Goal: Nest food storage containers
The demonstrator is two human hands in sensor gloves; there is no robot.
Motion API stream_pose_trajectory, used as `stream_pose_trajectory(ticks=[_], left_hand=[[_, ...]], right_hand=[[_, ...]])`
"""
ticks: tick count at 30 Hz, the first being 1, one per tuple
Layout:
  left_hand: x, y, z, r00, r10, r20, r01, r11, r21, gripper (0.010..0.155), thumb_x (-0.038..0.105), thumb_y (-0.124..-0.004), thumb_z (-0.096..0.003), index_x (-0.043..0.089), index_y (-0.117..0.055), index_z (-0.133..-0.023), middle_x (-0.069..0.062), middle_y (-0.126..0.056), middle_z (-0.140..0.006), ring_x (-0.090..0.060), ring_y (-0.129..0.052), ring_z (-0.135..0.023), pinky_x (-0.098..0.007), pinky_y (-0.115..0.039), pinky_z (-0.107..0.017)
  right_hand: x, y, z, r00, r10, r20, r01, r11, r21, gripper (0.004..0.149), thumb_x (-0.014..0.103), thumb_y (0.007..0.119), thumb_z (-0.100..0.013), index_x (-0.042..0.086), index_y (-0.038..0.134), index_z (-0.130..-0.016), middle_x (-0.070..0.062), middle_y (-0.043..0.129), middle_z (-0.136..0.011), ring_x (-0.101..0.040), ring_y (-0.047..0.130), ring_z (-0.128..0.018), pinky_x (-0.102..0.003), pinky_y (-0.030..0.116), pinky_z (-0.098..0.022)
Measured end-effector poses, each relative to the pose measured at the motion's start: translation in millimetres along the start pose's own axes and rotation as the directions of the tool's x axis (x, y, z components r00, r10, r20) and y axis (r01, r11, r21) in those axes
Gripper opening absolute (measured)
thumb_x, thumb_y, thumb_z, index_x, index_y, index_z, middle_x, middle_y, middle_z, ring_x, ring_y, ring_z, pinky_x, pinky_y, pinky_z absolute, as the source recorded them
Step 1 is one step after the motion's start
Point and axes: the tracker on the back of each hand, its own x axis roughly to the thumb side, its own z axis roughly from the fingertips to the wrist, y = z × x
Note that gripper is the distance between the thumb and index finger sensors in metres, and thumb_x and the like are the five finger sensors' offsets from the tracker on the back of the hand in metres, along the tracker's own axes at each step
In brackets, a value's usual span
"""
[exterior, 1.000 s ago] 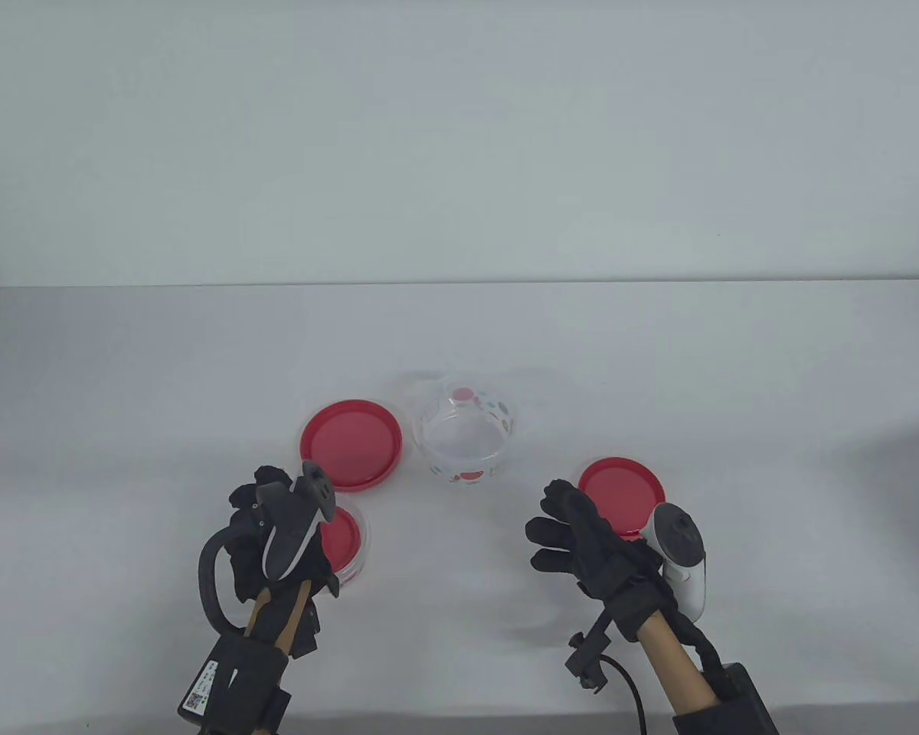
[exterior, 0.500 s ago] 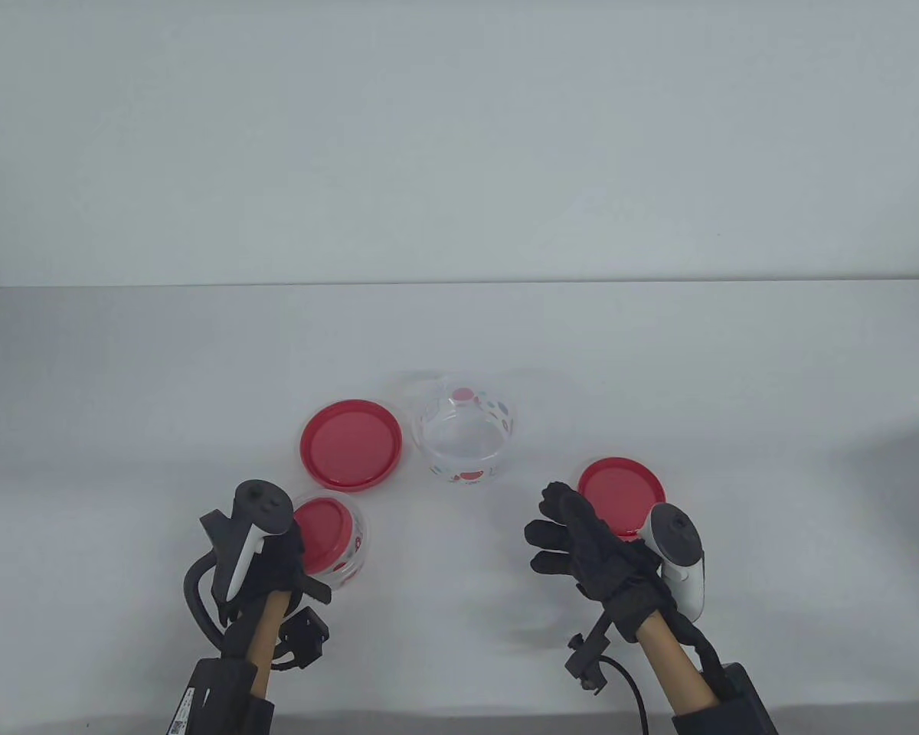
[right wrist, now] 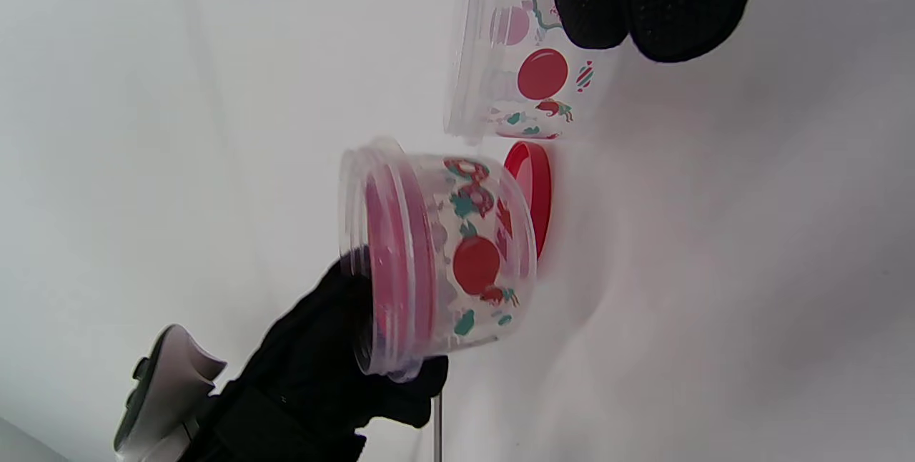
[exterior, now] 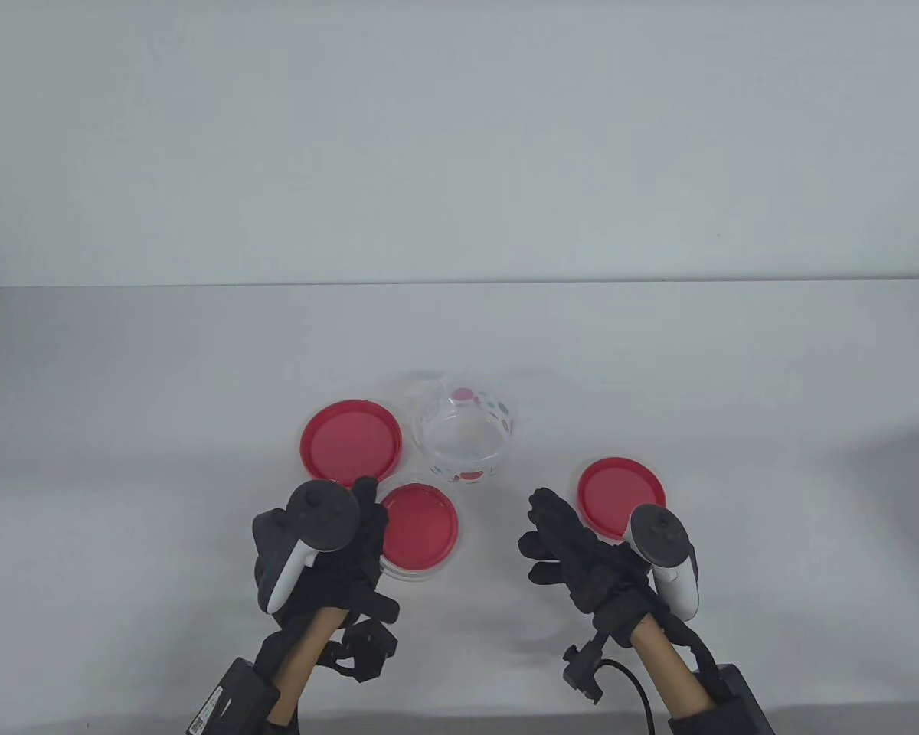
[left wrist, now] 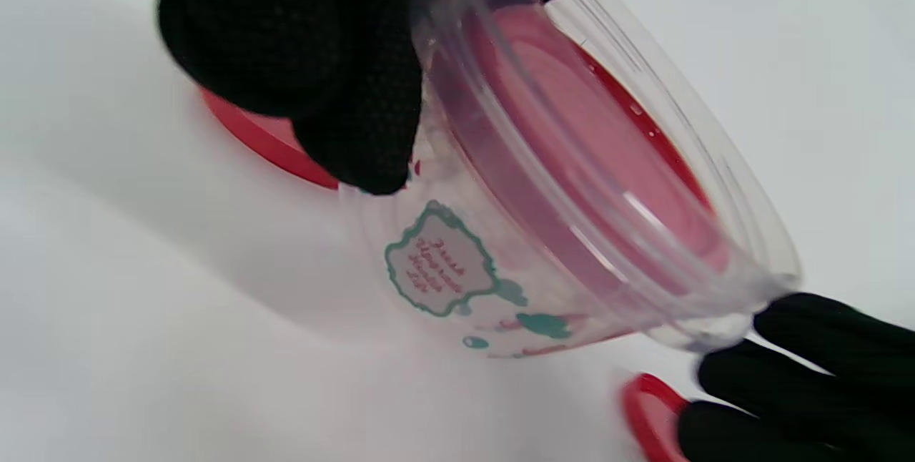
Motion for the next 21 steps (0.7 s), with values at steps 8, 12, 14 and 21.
stream_pose_trajectory(ticks=[8,12,14,21], left_hand=[[32.5,-27.1,13.8,0.988,0.08,0.134,-0.072,0.995,-0.062,0.059,0.034,-0.051,-0.0686,0.011,-0.034,-0.12,-0.026,-0.064,-0.111,-0.027,-0.099,-0.055,-0.038,-0.086,-0.043],[27.2,-34.0,14.1,0.982,0.105,0.16,-0.097,0.993,-0.062,0.059,0.034,-0.05,-0.0685,0.012,-0.031,-0.12,-0.026,-0.062,-0.112,-0.027,-0.098,-0.057,-0.037,-0.085,-0.044],[19.7,-35.2,13.4,0.974,0.164,0.158,-0.152,0.985,-0.083,0.06,0.038,-0.05,-0.0685,0.013,-0.033,-0.121,-0.025,-0.062,-0.113,-0.028,-0.097,-0.061,-0.039,-0.084,-0.047],[-31.1,-43.4,-1.0,0.768,0.63,0.116,-0.587,0.765,-0.266,0.079,0.061,-0.048,-0.0635,0.022,-0.013,-0.122,-0.02,-0.022,-0.127,-0.049,-0.043,-0.111,-0.067,-0.045,-0.075]], right_hand=[[2.0,9.7,-0.2,1.0,-0.01,0.024,0.008,0.998,0.069,0.08,0.058,0.049,-0.065,0.002,0.018,-0.113,-0.031,0.021,-0.112,-0.057,0.053,-0.092,-0.062,0.062,-0.055],[2.1,10.8,-0.4,0.999,0.02,0.037,-0.022,0.999,0.042,0.08,0.057,0.05,-0.065,0.002,0.017,-0.113,-0.033,0.019,-0.111,-0.055,0.054,-0.09,-0.058,0.066,-0.055],[1.0,11.8,-0.9,1.0,0.012,0.023,-0.012,1.0,0.019,0.08,0.057,0.05,-0.065,0.001,0.019,-0.113,-0.033,0.021,-0.11,-0.055,0.055,-0.089,-0.055,0.068,-0.054],[-5.8,13.8,-3.2,0.998,-0.065,-0.004,0.065,0.998,0.001,0.08,0.057,0.05,-0.065,0.0,0.019,-0.112,-0.034,0.022,-0.11,-0.054,0.056,-0.088,-0.054,0.069,-0.053]])
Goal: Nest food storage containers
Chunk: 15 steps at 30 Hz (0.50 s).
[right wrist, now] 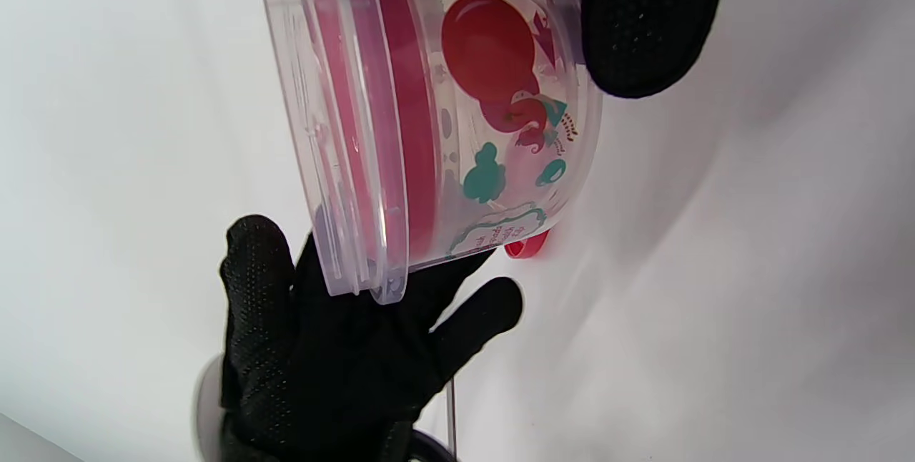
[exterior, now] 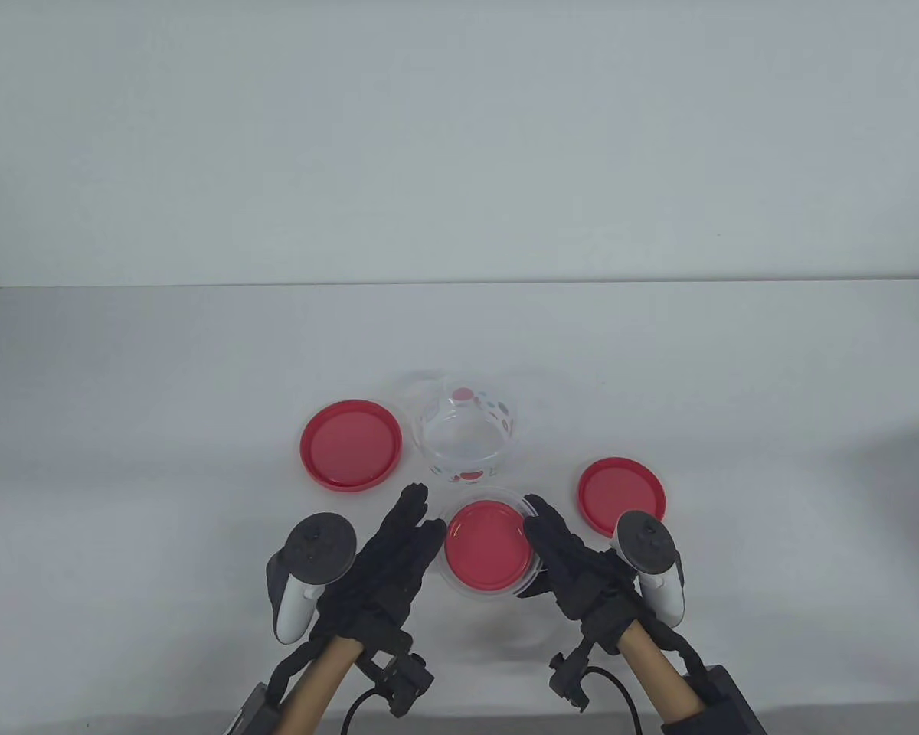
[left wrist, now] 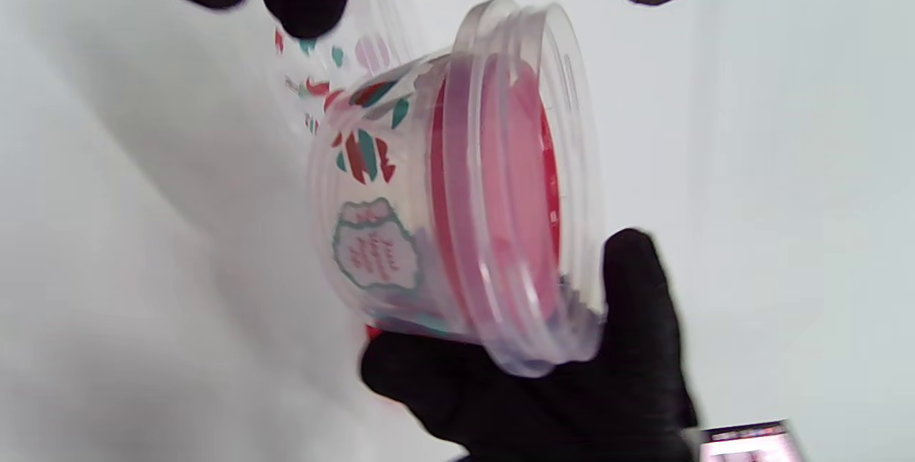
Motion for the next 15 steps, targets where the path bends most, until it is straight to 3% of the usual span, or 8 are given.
stream_pose_trajectory(ticks=[5,9,15], left_hand=[[-24.3,-5.0,-8.7,0.947,0.32,-0.023,-0.319,0.934,-0.161,0.083,0.064,-0.047,-0.0622,0.022,-0.005,-0.12,-0.023,-0.008,-0.125,-0.054,-0.022,-0.112,-0.072,-0.03,-0.074],[-29.4,-16.9,-9.6,0.971,0.234,-0.046,-0.238,0.949,-0.208,0.085,0.068,-0.046,-0.0605,0.025,-0.004,-0.12,-0.022,-0.008,-0.125,-0.056,-0.025,-0.111,-0.072,-0.035,-0.073],[-35.1,-20.4,-12.4,0.933,0.354,-0.07,-0.361,0.902,-0.238,0.079,0.065,-0.047,-0.063,0.031,-0.005,-0.121,-0.025,-0.008,-0.123,-0.052,-0.043,-0.107,-0.065,-0.048,-0.074]], right_hand=[[-5.1,7.9,-2.2,0.999,-0.03,-0.016,0.031,0.998,0.047,0.08,0.057,0.05,-0.065,0.0,0.019,-0.113,-0.034,0.022,-0.11,-0.054,0.056,-0.088,-0.054,0.069,-0.053],[-7.6,14.1,-3.6,0.999,-0.049,-0.022,0.051,0.993,0.102,0.08,0.057,0.049,-0.066,-0.001,0.02,-0.113,-0.034,0.023,-0.109,-0.054,0.057,-0.087,-0.053,0.069,-0.052],[-10.4,15.3,-6.4,0.999,-0.033,-0.036,0.036,0.994,0.1,0.08,0.057,0.049,-0.065,-0.002,0.022,-0.112,-0.035,0.026,-0.109,-0.053,0.061,-0.085,-0.053,0.07,-0.052]])
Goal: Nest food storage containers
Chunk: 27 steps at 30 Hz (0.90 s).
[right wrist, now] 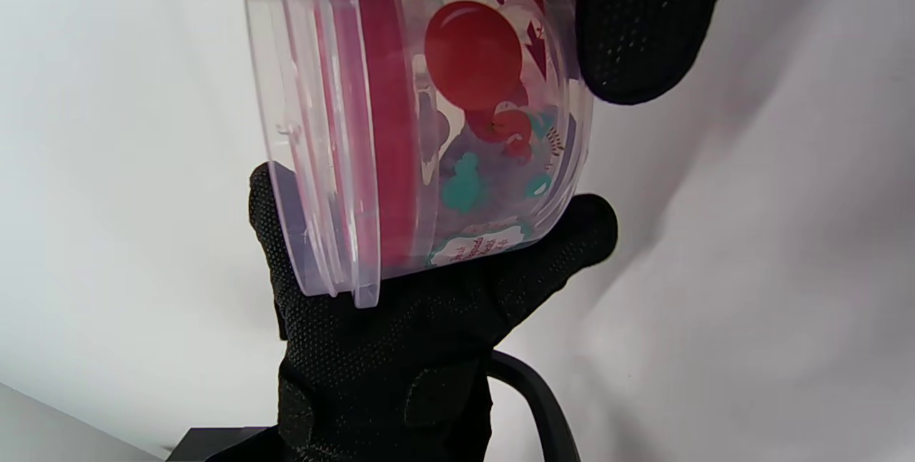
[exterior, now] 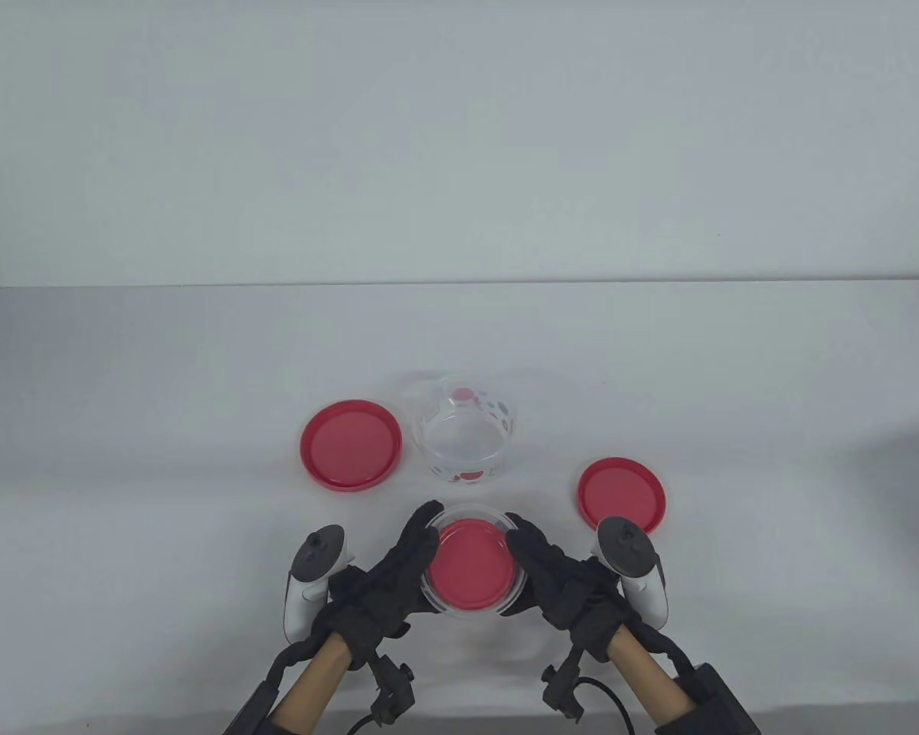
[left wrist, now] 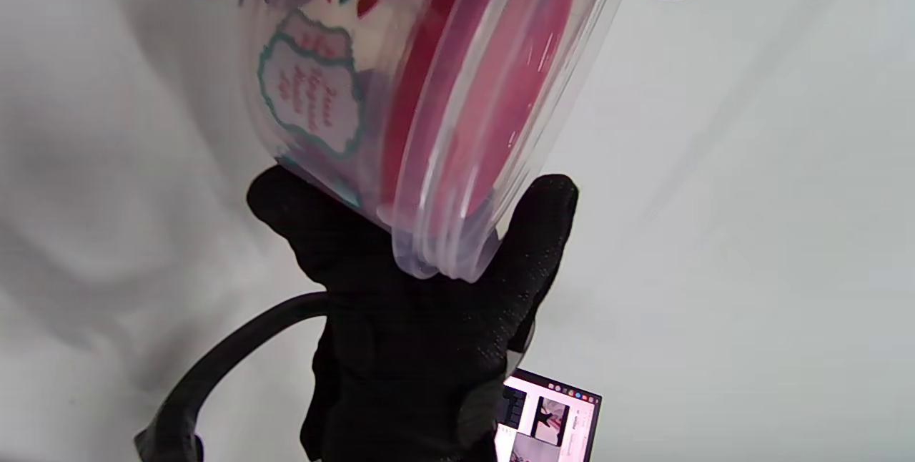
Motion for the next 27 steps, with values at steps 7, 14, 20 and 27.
stream_pose_trajectory(ticks=[7,14,20,27], left_hand=[[6.9,5.3,0.2,0.997,0.072,0.042,-0.072,0.997,0.003,0.079,0.065,-0.045,-0.0642,0.03,-0.003,-0.121,-0.025,-0.008,-0.123,-0.05,-0.043,-0.106,-0.062,-0.048,-0.076],[15.7,8.2,4.6,0.995,0.053,0.079,-0.056,0.998,0.039,0.079,0.065,-0.044,-0.0643,0.03,-0.002,-0.121,-0.024,-0.005,-0.123,-0.049,-0.042,-0.106,-0.061,-0.049,-0.076],[18.7,9.7,6.9,0.994,0.063,0.092,-0.068,0.996,0.056,0.078,0.065,-0.044,-0.0645,0.028,-0.005,-0.121,-0.024,-0.004,-0.122,-0.049,-0.041,-0.106,-0.062,-0.049,-0.076],[20.4,8.0,9.2,0.99,0.089,0.105,-0.096,0.994,0.055,0.078,0.065,-0.043,-0.0648,0.027,-0.005,-0.121,-0.024,-0.005,-0.122,-0.049,-0.041,-0.106,-0.061,-0.049,-0.075]], right_hand=[[21.9,-41.9,9.2,0.986,0.161,0.052,-0.14,0.948,-0.286,0.074,0.054,0.051,-0.065,0.001,0.032,-0.113,-0.03,0.037,-0.111,-0.051,0.06,-0.089,-0.056,0.066,-0.055],[24.4,-125.3,42.0,0.687,0.628,-0.365,-0.669,0.351,-0.655,0.061,0.042,0.059,-0.063,0.002,0.051,-0.108,-0.027,0.059,-0.104,-0.043,0.075,-0.078,-0.045,0.076,-0.046],[4.8,-144.4,37.5,0.54,0.573,-0.617,-0.833,0.258,-0.489,0.057,0.039,0.064,-0.062,0.004,0.056,-0.106,-0.024,0.065,-0.099,-0.038,0.078,-0.071,-0.038,0.077,-0.041],[-13.2,-153.1,15.6,0.277,0.501,-0.82,-0.949,0.278,-0.15,0.053,0.038,0.067,-0.062,0.009,0.053,-0.104,-0.022,0.057,-0.101,-0.03,0.071,-0.073,-0.032,0.075,-0.04]])
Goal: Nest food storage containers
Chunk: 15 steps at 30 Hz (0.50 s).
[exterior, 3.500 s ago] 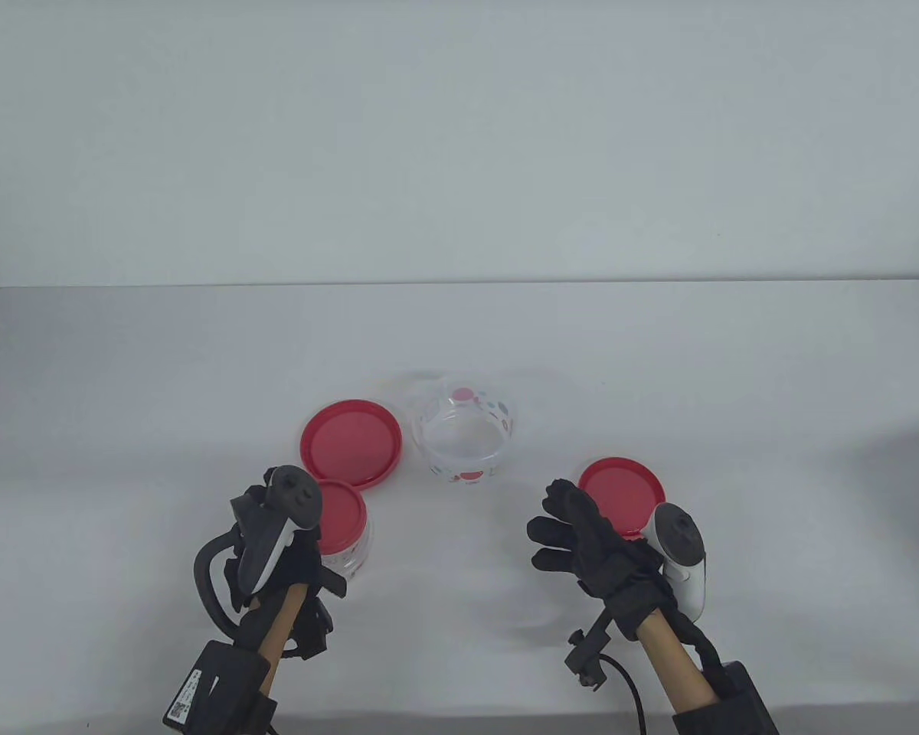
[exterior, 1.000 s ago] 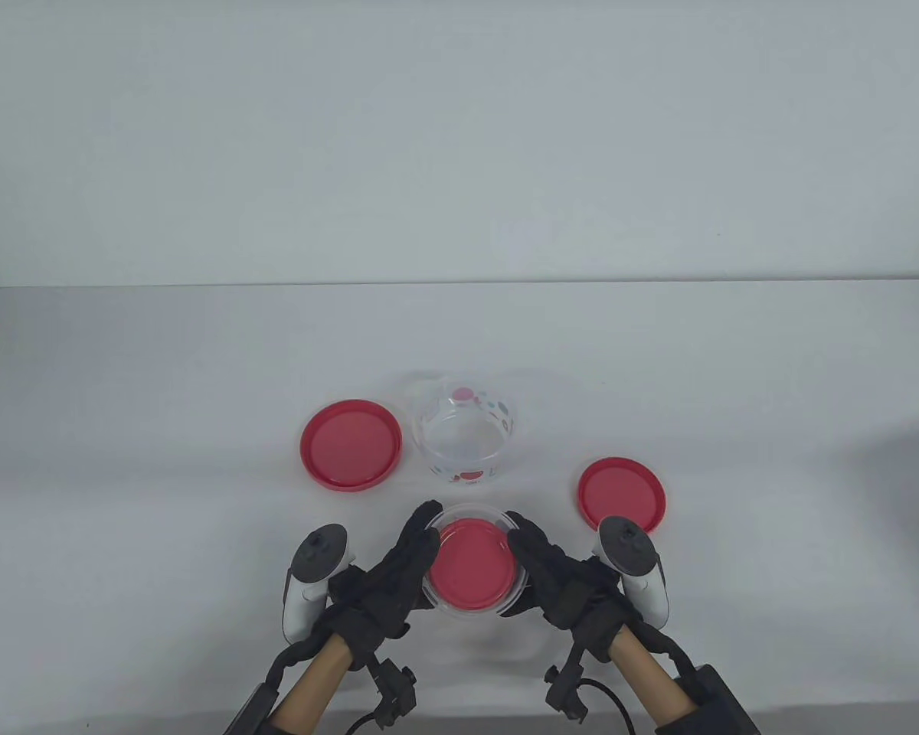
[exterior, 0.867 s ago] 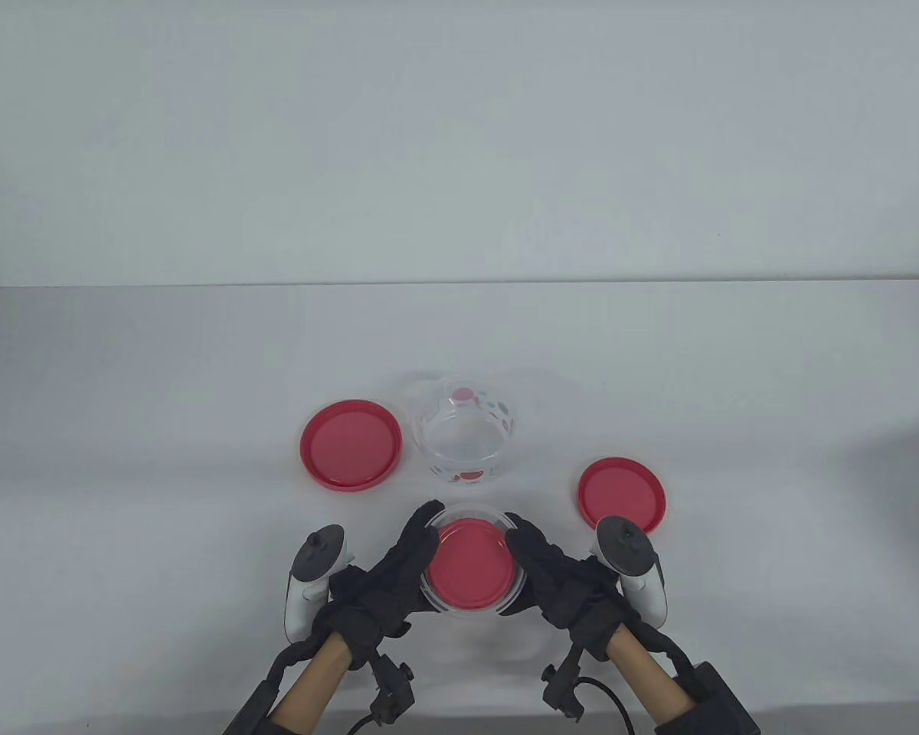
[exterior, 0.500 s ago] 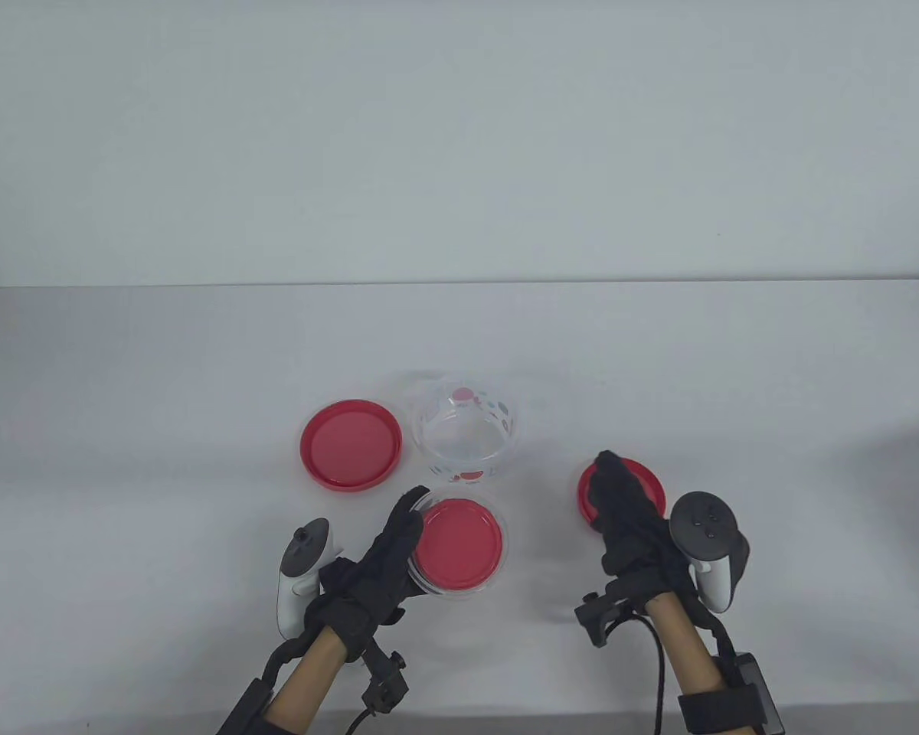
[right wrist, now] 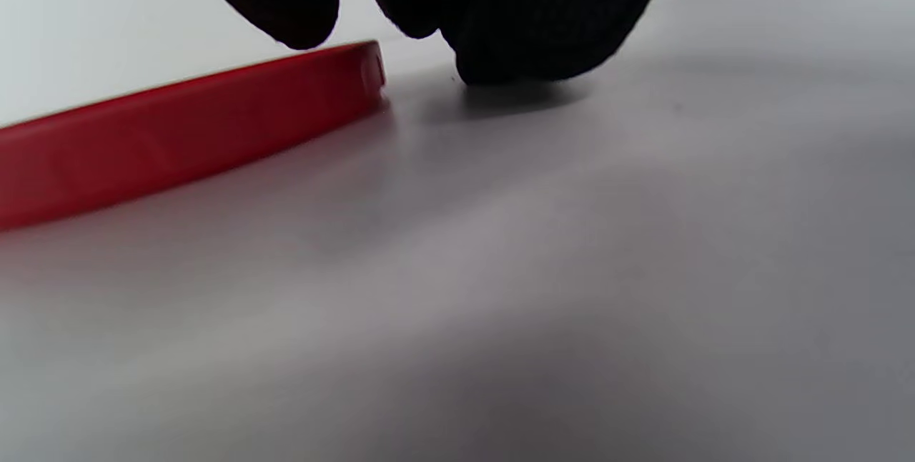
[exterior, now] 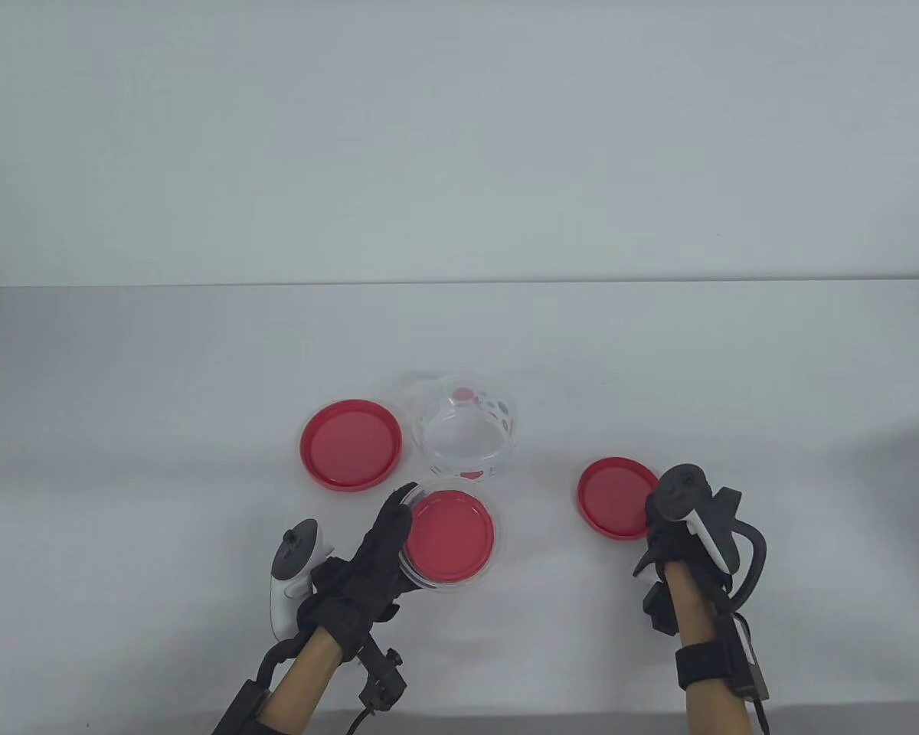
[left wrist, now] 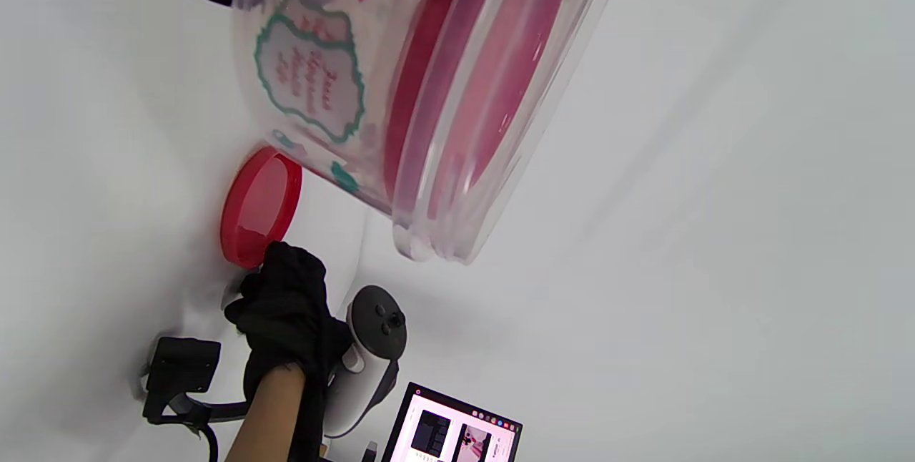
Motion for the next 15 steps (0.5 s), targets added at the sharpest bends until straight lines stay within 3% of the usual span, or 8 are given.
stream_pose_trajectory(ticks=[4,10,15], left_hand=[[0.2,-0.6,-0.1,1.0,0.004,0.002,-0.004,1.0,-0.006,0.079,0.065,-0.043,-0.0649,0.027,-0.004,-0.121,-0.023,-0.004,-0.122,-0.049,-0.042,-0.106,-0.061,-0.049,-0.075],[-0.7,-0.1,-0.1,1.0,0.003,-0.003,-0.003,1.0,-0.002,0.079,0.065,-0.043,-0.065,0.026,-0.003,-0.121,-0.024,-0.003,-0.122,-0.049,-0.041,-0.106,-0.061,-0.049,-0.075],[-0.5,-0.8,0.7,1.0,0.007,-0.005,-0.007,1.0,-0.004,0.079,0.065,-0.043,-0.0651,0.026,-0.003,-0.121,-0.024,-0.004,-0.122,-0.049,-0.041,-0.106,-0.061,-0.049,-0.075]], right_hand=[[4.2,0.7,-4.4,0.998,0.061,-0.028,-0.06,0.998,0.011,0.046,0.038,0.067,-0.061,0.011,0.063,-0.098,-0.021,0.06,-0.098,-0.026,0.07,-0.069,-0.03,0.076,-0.037],[3.7,-1.6,-8.9,0.996,-0.003,-0.086,0.002,1.0,-0.007,0.033,0.032,0.07,-0.06,0.011,0.072,-0.086,-0.02,0.07,-0.087,-0.024,0.076,-0.062,-0.03,0.078,-0.035],[-3.0,-2.7,-7.4,0.995,-0.066,-0.069,0.066,0.998,-0.003,0.032,0.032,0.069,-0.061,0.011,0.071,-0.085,-0.02,0.07,-0.087,-0.022,0.076,-0.062,-0.028,0.079,-0.036]])
